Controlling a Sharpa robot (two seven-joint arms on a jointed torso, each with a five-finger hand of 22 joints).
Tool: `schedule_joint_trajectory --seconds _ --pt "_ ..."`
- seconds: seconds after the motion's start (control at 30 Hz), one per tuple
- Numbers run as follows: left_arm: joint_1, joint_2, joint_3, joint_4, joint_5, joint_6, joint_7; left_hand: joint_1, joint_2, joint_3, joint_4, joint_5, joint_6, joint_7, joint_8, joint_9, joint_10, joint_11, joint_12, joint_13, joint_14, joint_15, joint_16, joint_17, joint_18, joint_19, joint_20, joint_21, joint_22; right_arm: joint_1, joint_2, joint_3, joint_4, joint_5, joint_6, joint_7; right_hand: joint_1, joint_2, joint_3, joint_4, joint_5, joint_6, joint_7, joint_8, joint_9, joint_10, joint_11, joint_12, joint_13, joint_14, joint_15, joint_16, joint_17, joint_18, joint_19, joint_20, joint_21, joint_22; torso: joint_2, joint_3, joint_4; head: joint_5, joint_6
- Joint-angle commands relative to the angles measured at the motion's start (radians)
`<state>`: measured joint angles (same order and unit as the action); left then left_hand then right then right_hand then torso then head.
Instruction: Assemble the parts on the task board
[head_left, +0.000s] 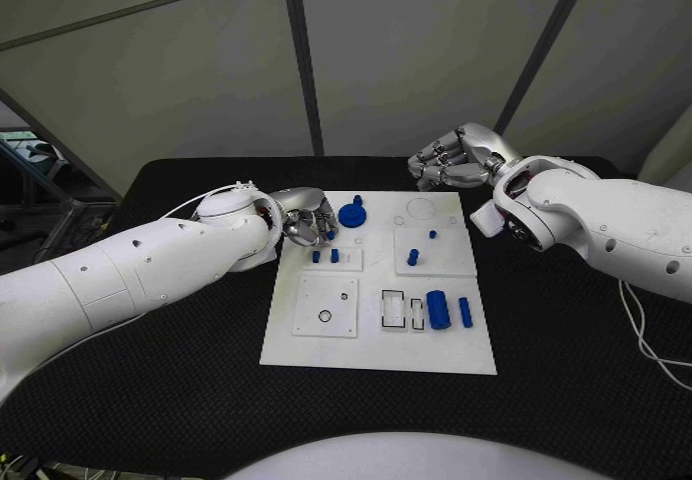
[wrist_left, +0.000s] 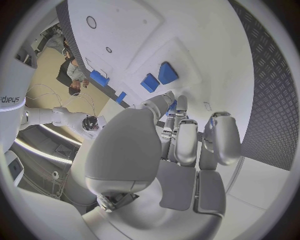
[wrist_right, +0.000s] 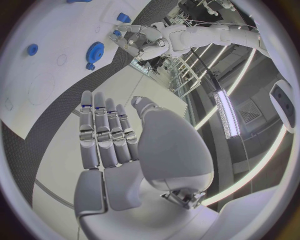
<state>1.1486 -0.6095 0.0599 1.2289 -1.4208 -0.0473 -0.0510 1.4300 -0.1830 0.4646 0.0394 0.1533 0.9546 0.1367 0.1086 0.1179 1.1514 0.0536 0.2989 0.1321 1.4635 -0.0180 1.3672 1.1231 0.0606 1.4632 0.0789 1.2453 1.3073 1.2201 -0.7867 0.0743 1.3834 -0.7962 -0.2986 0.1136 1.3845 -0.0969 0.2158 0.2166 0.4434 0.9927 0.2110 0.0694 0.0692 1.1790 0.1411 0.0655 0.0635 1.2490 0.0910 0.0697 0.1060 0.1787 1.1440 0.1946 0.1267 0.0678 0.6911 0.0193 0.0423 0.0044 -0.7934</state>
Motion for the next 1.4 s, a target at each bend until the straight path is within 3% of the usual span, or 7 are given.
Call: schedule_joint_trajectory --seconds 0.03,0.6,0.8,0.97,1.17,1.3,1.4 --pt "0.001 -0.001 0.000 0.000 0.000 0.021 -0.009 -0.012 0.000 -0.005 -0.002 -0.005 -0.018 0.001 -0.012 -0.006 -0.005 0.004 -0.008 0.002 0.004 -0.001 0.000 -0.002 0.009 -0.001 0.002 -0.002 0.077 0.002 0.000 0.001 0.002 -0.001 0.000 0.006 0.001 0.005 0.002 -0.005 0.003 -0.005 -0.003 -0.001 0.000 -0.006 -0.001 0.002 0.001 -0.003 -0.001 -0.004 -0.001 0.006 0.005 0.001 -0.007 0.000 -0.001 0.0000 0.0009 0.000 -0.001" --pt "0.001 -0.019 0.001 0.004 0.004 -0.008 -0.016 -0.020 -0.005 -0.019 0.000 -0.005 -0.068 -0.007 -0.042 -0.023 -0.001 0.001 -0.016 0.009 0.002 -0.003 -0.001 -0.009 0.010 -0.002 0.001 -0.008 0.076 0.002 -0.008 0.001 -0.004 -0.115 0.015 -0.023 0.046 -0.015 0.026 -0.050 -0.021 0.005 -0.006 0.002 0.001 -0.005 -0.004 0.001 0.000 0.008 -0.008 0.000 -0.004 0.006 0.018 -0.008 -0.010 0.002 -0.001 -0.0012 0.0002 0.001 0.003" --pt "0.001 -0.044 0.020 0.014 0.048 -0.066 0.006 -0.025 -0.002 -0.024 0.005 -0.004 -0.049 0.000 -0.031 -0.021 -0.001 0.004 -0.018 0.011 -0.001 -0.002 -0.005 -0.017 0.013 -0.008 0.002 -0.025 0.067 0.002 -0.021 0.000 -0.007 -0.295 0.058 -0.069 0.084 -0.025 0.031 -0.098 -0.117 0.041 -0.030 0.014 0.006 0.031 -0.031 0.011 0.005 0.147 -0.055 0.072 0.037 0.006 0.138 -0.060 0.061 0.036 -0.003 -0.0019 0.0002 -0.004 0.010" --pt "0.001 -0.086 0.037 0.046 0.093 -0.102 0.035 -0.036 0.005 -0.022 0.018 0.017 -0.024 0.012 -0.017 -0.019 -0.019 0.015 -0.031 0.010 -0.003 0.007 -0.006 -0.021 0.020 -0.019 0.007 -0.061 0.049 0.000 -0.039 0.000 0.008 -0.479 0.088 -0.123 0.095 -0.028 0.020 -0.130 -0.111 0.072 -0.055 0.016 0.005 0.067 -0.056 0.013 0.006 0.257 -0.100 0.193 0.112 -0.001 0.256 -0.111 0.166 0.094 -0.004 -0.0019 -0.0016 -0.010 0.016" --pt "0.001 -0.149 0.046 0.105 0.207 -0.155 0.102 -0.042 0.010 -0.015 0.026 0.020 0.007 0.019 -0.001 -0.017 -0.026 0.028 -0.035 0.013 -0.036 0.018 -0.058 -0.116 0.037 -0.052 0.015 -0.156 -0.003 -0.015 -0.072 -0.001 0.048 -0.671 0.078 -0.194 0.075 -0.029 0.046 -0.130 -0.110 0.088 -0.063 0.003 0.001 0.065 -0.069 -0.001 0.004 0.258 -0.108 0.465 0.277 -0.006 0.283 -0.135 0.294 0.183 -0.004 -0.0039 0.0015 -0.036 0.036" --pt "0.001 -0.201 0.047 0.162 0.430 -0.199 0.169 -0.044 0.011 -0.014 0.034 0.012 0.030 0.030 0.011 -0.019 -0.045 0.038 -0.032 0.016 -0.143 0.028 -0.235 -0.386 0.072 -0.128 0.025 -0.348 -0.108 -0.032 -0.098 -0.008 0.087 -0.790 0.070 -0.234 0.055 -0.043 0.068 -0.115 -0.121 0.086 -0.061 -0.002 0.001 0.042 -0.066 0.000 0.005 0.255 -0.105 0.648 0.420 -0.022 0.287 -0.139 0.471 0.354 -0.006 -0.0044 0.0015 -0.059 0.039" --pt "0.000 -0.231 0.046 0.195 0.656 -0.206 0.232 -0.037 0.017 -0.014 0.033 0.011 0.043 0.031 0.019 -0.019 -0.038 0.037 -0.015 0.024 -0.190 0.027 -0.309 -0.488 0.087 -0.168 0.027 -0.444 -0.161 -0.041 -0.108 -0.010 0.109 -0.843 0.077 -0.252 0.050 -0.054 0.080 -0.110 -0.131 0.079 -0.063 -0.003 0.000 0.033 -0.068 -0.001 0.004 0.259 -0.106 0.786 0.555 -0.041 0.290 -0.134 0.609 0.498 -0.005 -0.0041 0.0004 -0.063 0.044"
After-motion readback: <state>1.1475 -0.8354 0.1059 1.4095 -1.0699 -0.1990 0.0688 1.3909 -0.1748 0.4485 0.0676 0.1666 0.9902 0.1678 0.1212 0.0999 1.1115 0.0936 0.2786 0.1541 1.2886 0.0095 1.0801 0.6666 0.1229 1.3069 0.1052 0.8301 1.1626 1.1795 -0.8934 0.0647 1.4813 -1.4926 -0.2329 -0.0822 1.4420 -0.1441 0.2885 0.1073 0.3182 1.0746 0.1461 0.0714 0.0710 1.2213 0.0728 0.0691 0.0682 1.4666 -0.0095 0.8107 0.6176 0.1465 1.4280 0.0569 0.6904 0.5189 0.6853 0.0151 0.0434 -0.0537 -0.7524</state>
